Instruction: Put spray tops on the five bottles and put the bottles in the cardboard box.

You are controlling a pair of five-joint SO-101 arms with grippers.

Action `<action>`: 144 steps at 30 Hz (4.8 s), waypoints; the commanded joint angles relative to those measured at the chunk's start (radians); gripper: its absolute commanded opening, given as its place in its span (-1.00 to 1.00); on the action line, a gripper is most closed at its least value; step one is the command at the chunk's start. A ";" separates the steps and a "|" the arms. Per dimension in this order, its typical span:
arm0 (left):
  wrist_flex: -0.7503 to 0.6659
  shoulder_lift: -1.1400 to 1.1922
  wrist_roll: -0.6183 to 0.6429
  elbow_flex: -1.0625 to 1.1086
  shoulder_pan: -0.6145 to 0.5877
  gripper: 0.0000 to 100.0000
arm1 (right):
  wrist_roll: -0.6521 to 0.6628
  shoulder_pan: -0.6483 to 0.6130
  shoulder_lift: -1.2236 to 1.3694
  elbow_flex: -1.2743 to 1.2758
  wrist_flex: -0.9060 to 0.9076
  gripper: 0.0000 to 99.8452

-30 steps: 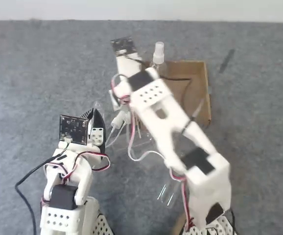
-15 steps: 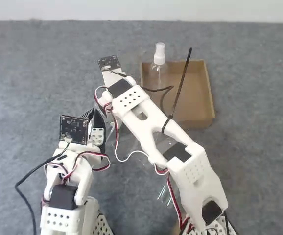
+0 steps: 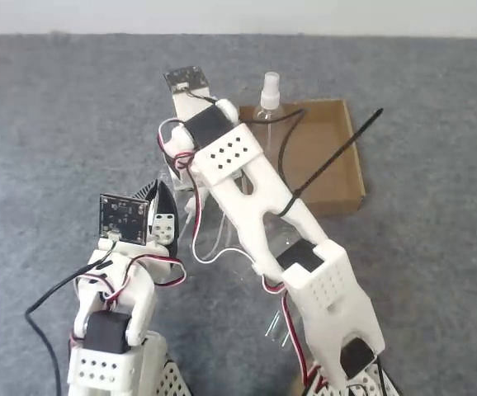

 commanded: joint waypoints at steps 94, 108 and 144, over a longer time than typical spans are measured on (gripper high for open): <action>-0.048 -0.006 0.011 -0.021 0.003 -0.98 | 0.678 0.895 -1.133 1.912 -0.806 -0.99; -0.043 -0.005 0.011 -0.021 0.003 -0.98 | 0.690 0.869 -1.469 2.065 -0.786 -0.99; 0.394 1.171 -0.028 -0.796 0.864 -0.59 | 0.672 1.291 -1.572 2.320 -0.888 -0.86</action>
